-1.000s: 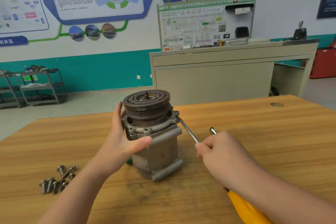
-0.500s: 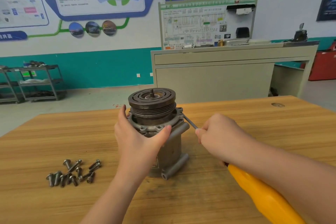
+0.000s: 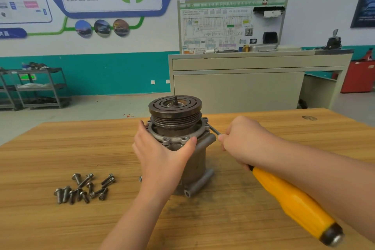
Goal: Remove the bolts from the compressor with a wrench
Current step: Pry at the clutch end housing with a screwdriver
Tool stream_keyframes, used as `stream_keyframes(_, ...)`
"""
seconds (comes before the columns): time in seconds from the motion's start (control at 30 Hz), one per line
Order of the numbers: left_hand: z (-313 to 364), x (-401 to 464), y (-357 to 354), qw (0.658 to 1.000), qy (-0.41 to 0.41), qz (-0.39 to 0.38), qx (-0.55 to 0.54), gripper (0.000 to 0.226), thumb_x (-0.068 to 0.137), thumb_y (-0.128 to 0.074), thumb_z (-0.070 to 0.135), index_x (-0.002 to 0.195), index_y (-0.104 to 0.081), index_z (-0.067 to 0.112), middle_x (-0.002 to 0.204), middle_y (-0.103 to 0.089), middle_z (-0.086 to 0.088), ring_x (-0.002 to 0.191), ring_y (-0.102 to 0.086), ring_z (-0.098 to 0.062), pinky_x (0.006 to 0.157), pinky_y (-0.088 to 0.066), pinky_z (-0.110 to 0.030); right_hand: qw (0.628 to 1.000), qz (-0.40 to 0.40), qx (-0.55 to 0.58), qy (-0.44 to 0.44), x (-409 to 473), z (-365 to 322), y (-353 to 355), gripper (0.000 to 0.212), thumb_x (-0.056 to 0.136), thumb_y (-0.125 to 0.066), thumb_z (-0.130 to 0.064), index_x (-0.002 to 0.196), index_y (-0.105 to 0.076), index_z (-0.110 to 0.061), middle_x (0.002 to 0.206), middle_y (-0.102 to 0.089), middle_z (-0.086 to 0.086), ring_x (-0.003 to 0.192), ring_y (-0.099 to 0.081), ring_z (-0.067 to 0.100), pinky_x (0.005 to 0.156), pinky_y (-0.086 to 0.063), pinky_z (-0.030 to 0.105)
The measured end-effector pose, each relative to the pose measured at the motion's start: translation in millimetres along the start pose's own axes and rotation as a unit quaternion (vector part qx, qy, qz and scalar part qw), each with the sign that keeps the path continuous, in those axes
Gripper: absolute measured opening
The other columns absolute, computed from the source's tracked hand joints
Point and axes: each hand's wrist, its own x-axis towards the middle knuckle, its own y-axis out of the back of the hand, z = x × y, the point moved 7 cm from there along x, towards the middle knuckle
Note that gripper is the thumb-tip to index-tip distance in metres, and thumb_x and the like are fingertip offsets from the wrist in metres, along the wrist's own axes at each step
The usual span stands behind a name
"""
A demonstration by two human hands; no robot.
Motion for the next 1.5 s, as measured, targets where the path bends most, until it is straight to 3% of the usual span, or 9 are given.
stream_keyframes(0.2,1.8,0.1,0.3,1.0,-0.017,-0.002,0.007,0.12,0.06,-0.075,0.06,0.153,-0.011,0.018,0.146,-0.025,0.005,0.123,-0.016,0.003,0.104,-0.017,-0.026,0.999,0.022,0.037,-0.021,-3.6,1.8,-6.1,0.024,0.098,-0.049,-0.019,0.097,-0.065,-0.002,0.061,-0.046,0.003,0.049,-0.043,0.016,0.031,-0.03,0.012)
stream_keyframes(0.37,0.7,1.2,3.3,1.0,-0.016,-0.013,0.014,0.121,0.057,-0.071,0.064,0.152,-0.015,0.017,0.144,-0.027,0.004,0.124,-0.019,0.001,0.104,-0.02,-0.026,0.997,0.063,-0.001,-0.035,-5.6,1.4,-9.2,0.027,0.098,-0.054,-0.023,0.074,-0.05,-0.012,0.068,-0.042,0.003,0.063,-0.043,0.022,0.049,-0.025,0.023)
stream_keyframes(0.77,-2.4,-1.1,1.3,1.0,-0.007,-0.024,0.012,0.113,0.058,-0.072,0.062,0.149,-0.019,0.019,0.14,-0.027,0.006,0.131,-0.019,-0.006,0.104,-0.02,-0.027,0.997,0.062,-0.029,-0.021,-6.7,-3.2,-12.8,0.037,0.096,-0.055,-0.016,0.063,-0.038,-0.013,0.065,-0.039,0.002,0.052,-0.035,0.013,0.043,-0.021,0.022)
stream_keyframes(0.9,1.2,-0.5,2.6,1.0,0.002,-0.024,0.0,0.115,0.058,-0.076,0.059,0.15,-0.019,0.019,0.14,-0.027,0.005,0.132,-0.02,-0.007,0.105,-0.02,-0.026,0.998,0.045,-0.052,-0.007,-8.9,8.5,13.2,0.031,0.099,-0.052,-0.021,0.072,-0.052,-0.008,0.064,-0.042,0.003,0.058,-0.042,0.018,0.044,-0.024,0.022)
stream_keyframes(1.0,-1.6,8.3,1.3,0.999,0.004,-0.051,0.007,0.115,0.058,-0.078,0.059,0.149,-0.02,0.021,0.139,-0.028,0.006,0.134,-0.024,-0.013,0.11,-0.025,-0.03,0.995,0.082,0.0,0.055,-28.1,32.9,41.5,0.03,0.098,-0.052,-0.024,0.071,-0.062,-0.016,0.052,-0.048,-0.007,0.051,-0.045,0.007,0.042,-0.026,0.021)
stream_keyframes(1.13,-7.0,28.4,4.3,0.981,-0.002,-0.191,-0.038,0.099,0.064,-0.079,0.056,0.145,-0.027,0.037,0.141,-0.036,0.013,0.129,-0.037,-0.005,0.112,-0.032,-0.032,0.989,-0.037,-0.013,0.14,-55.4,37.8,17.0,0.023,0.098,-0.049,-0.035,0.076,-0.057,-0.037,0.05,-0.047,-0.014,0.048,-0.041,0.004,0.05,-0.033,0.02)
stream_keyframes(1.2,-9.7,25.5,1.0,0.96,-0.015,-0.272,-0.067,0.107,0.069,-0.082,0.049,0.151,-0.014,0.04,0.148,-0.035,0.024,0.133,-0.036,0.003,0.11,-0.031,-0.021,0.987,-0.033,-0.06,0.145,-53.6,36.1,7.3,0.015,0.098,-0.046,-0.043,0.084,-0.053,-0.043,0.053,-0.051,-0.014,0.05,-0.041,0.007,0.053,-0.034,0.024)
stream_keyframes(1.3,-16.7,14.7,-5.2,0.952,-0.046,-0.287,-0.094,0.101,0.068,-0.086,0.031,0.131,-0.012,0.058,0.121,-0.039,0.056,0.117,-0.036,0.029,0.088,-0.031,0.006,0.98,0.012,-0.133,0.148,-40.8,24.0,10.4,0.02,0.098,-0.04,-0.049,0.085,-0.05,-0.036,0.057,-0.05,-0.004,0.054,-0.045,0.009,0.052,-0.035,0.027)
stream_keyframes(1.5,-42.9,22.2,-16.7,0.952,-0.01,-0.277,-0.133,0.094,0.065,-0.089,0.024,0.137,-0.031,0.041,0.127,-0.057,0.028,0.121,-0.053,0.003,0.089,-0.044,-0.008,0.957,0.024,-0.222,0.183,-17.3,2.5,8.1,0.023,0.099,-0.034,-0.05,0.081,-0.044,-0.039,0.062,-0.047,-0.007,0.06,-0.045,0.009,0.052,-0.036,0.029)
